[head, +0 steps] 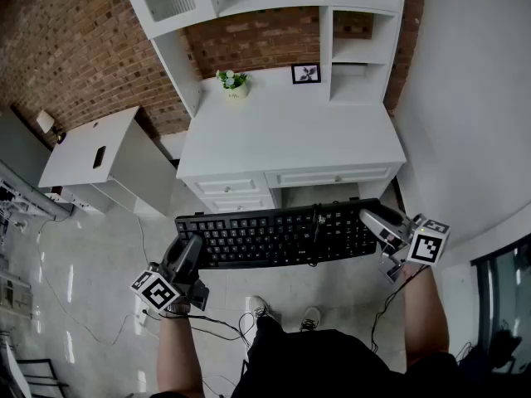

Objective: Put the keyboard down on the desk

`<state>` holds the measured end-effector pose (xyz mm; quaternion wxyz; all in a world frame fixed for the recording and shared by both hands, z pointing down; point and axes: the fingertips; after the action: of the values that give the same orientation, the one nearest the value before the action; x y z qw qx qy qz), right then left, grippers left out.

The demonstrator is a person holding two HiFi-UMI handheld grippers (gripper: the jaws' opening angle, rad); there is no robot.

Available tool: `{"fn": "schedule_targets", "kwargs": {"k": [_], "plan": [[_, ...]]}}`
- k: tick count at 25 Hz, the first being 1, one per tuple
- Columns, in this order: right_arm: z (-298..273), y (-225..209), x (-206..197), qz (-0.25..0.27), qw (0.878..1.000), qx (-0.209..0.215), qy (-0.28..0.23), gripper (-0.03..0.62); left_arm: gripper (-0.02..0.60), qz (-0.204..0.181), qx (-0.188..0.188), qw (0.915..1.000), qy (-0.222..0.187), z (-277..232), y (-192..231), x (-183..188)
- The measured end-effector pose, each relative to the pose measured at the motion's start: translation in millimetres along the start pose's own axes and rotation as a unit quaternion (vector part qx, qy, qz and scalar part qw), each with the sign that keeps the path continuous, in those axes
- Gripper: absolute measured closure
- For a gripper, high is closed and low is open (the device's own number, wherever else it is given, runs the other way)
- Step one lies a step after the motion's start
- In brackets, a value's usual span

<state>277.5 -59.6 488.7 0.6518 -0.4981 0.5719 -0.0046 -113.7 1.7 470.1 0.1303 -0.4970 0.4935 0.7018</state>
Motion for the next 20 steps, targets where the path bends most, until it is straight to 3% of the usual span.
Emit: {"fn": "schedule_targets", "kwargs": {"k": [20], "plan": [[2.9, -0.9, 2.5, -0.006, 1.000, -0.001, -0.006, 0.399, 0.337, -0.011, -0.006, 0.9999, 0.001, -4.9, -4.8, 5.9]]}}
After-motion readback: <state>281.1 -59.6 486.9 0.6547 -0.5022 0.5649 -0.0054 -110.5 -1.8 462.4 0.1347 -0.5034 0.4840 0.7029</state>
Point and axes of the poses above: the fingertips, and each gripper's own axes: z backward along the fingers, y to its left, x out of its top, and after that the axes turned 9 degrees about -x, right-handed
